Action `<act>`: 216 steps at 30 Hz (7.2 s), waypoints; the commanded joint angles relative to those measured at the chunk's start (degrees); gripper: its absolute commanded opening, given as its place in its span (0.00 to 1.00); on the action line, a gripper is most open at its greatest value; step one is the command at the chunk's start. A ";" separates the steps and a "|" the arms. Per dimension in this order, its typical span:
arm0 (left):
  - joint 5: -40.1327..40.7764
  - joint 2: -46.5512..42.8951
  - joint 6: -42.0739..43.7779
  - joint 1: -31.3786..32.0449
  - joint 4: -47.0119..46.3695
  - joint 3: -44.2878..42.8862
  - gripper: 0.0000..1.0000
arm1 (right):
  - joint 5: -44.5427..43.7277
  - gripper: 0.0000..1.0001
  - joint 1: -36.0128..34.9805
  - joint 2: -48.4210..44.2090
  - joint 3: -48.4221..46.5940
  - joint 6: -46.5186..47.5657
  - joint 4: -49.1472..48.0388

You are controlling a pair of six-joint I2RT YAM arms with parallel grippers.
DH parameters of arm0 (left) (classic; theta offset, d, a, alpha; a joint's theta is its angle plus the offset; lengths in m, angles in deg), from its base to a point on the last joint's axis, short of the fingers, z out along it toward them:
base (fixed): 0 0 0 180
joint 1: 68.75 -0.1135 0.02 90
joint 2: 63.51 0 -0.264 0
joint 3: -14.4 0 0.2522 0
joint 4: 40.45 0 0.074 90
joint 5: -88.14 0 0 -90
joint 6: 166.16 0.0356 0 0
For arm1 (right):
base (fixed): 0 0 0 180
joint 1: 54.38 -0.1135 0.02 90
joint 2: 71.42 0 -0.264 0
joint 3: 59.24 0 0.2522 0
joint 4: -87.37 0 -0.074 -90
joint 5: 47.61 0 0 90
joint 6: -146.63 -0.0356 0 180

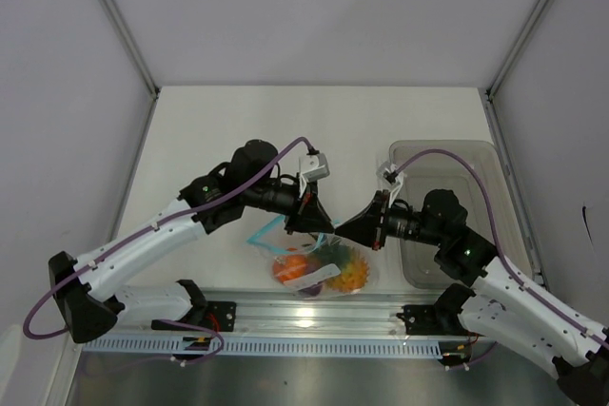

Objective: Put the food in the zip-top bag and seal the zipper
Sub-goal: Zip the zipper food storage bag at the center of the board.

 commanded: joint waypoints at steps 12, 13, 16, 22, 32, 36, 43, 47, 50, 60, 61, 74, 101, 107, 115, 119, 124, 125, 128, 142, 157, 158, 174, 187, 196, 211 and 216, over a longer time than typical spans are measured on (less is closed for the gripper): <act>-2.49 -1.22 -0.04 -0.56 3.28 -0.46 0.01 | 13.67 0.28 -0.12 4.04 -3.05 2.15 -2.91; -2.67 -0.87 -0.04 -0.56 3.37 -1.68 0.01 | 13.41 0.38 -0.92 4.58 -4.21 5.38 -0.87; -3.29 -0.08 0.05 -0.56 3.63 -3.09 0.01 | 13.49 0.43 -2.77 6.25 -7.98 9.44 6.00; -4.69 0.72 0.05 -0.56 4.08 -4.15 0.01 | 15.68 0.38 -2.77 9.49 -11.95 15.07 10.40; -5.57 -0.07 0.92 -0.56 4.86 -3.19 0.01 | 23.77 0.17 -2.68 14.95 -12.92 17.19 7.95; -5.48 -0.08 0.92 -0.65 4.87 -2.84 0.01 | 24.57 0.27 -2.77 14.95 -12.22 17.10 7.77; -6.01 0.10 0.75 -0.65 4.60 -2.92 0.01 | 25.71 0.00 -2.68 15.30 -11.34 16.49 6.98; -6.10 0.01 0.75 -0.74 4.69 -2.75 0.01 | 26.59 0.00 -2.59 15.48 -10.72 16.40 5.84; -6.19 0.19 0.92 -0.91 5.22 -2.14 0.02 | 25.55 0.00 -2.68 14.78 -10.11 15.87 4.69; -5.66 -0.96 0.75 -1.62 5.31 0.76 0.00 | 19.48 0.00 -2.24 8.45 -5.19 12.36 -1.54; -5.92 -0.78 0.75 -1.70 5.48 0.85 0.01 | 19.04 0.00 -2.24 8.19 -5.01 12.09 -1.99; -7.51 -1.04 1.54 -1.71 8.11 -0.02 0.01 | 0.58 0.00 -2.24 2.13 -1.94 8.58 -3.22; -7.77 1.50 2.33 -1.71 10.32 -3.36 0.00 | 26.68 0.29 -2.07 20.14 -19.87 26.68 20.77; -8.39 2.12 1.80 -1.71 10.31 -4.24 0.01 | 28.43 0.09 -2.24 20.31 -20.13 27.38 21.74; -7.60 2.39 1.80 -1.71 11.10 -4.07 0.05 | 28.19 0.00 -2.77 20.93 -20.92 26.77 20.52; -5.05 2.65 1.89 -1.62 12.33 -3.45 0.10 | 18.96 0.00 -3.12 15.84 -16.63 20.37 11.22; -2.59 1.86 1.98 -1.71 12.34 -1.35 0.07 | 8.68 0.00 -1.72 11.09 -12.93 11.23 3.12; -2.32 1.86 1.98 -1.71 12.42 -0.73 0.06 | 8.23 0.00 -1.63 10.82 -12.05 9.12 2.33; -1.88 1.42 2.07 -1.71 12.51 0.24 0.01 | 4.98 0.00 -1.63 9.68 -11.78 7.53 2.67; -3.37 -0.95 0.66 -1.71 12.08 2.26 0.01 | 11.72 0.00 1.27 9.32 -11.15 9.96 6.43; -7.15 1.94 0.22 -1.71 11.99 -6.35 0.01 | 26.59 0.54 -1.36 19.60 -19.16 26.50 22.53; -7.42 2.12 0.22 -1.71 11.99 -6.96 0.01 | 26.33 0.52 -1.63 20.05 -19.07 26.68 22.79; -6.46 1.86 1.36 -1.70 12.60 -5.91 0.29 | 24.06 0.00 -5.93 24.27 -15.03 20.44 9.26; 4.26 -7.10 -3.55 -2.50 4.70 3.75 0.66 | 13.50 0.00 -6.73 17.15 -9.67 14.82 2.94; 7.52 -8.42 -6.45 -2.41 1.97 4.11 0.43 | 10.52 0.00 -7.43 18.91 -10.63 14.20 3.63; 13.67 -7.90 -7.16 1.89 1.79 3.58 0.38 | 6.20 0.00 -8.22 19.08 -11.51 13.85 5.48; 15.08 -9.48 -7.60 2.51 1.53 4.72 0.43 | 5.58 0.00 -8.22 18.82 -11.51 13.76 6.10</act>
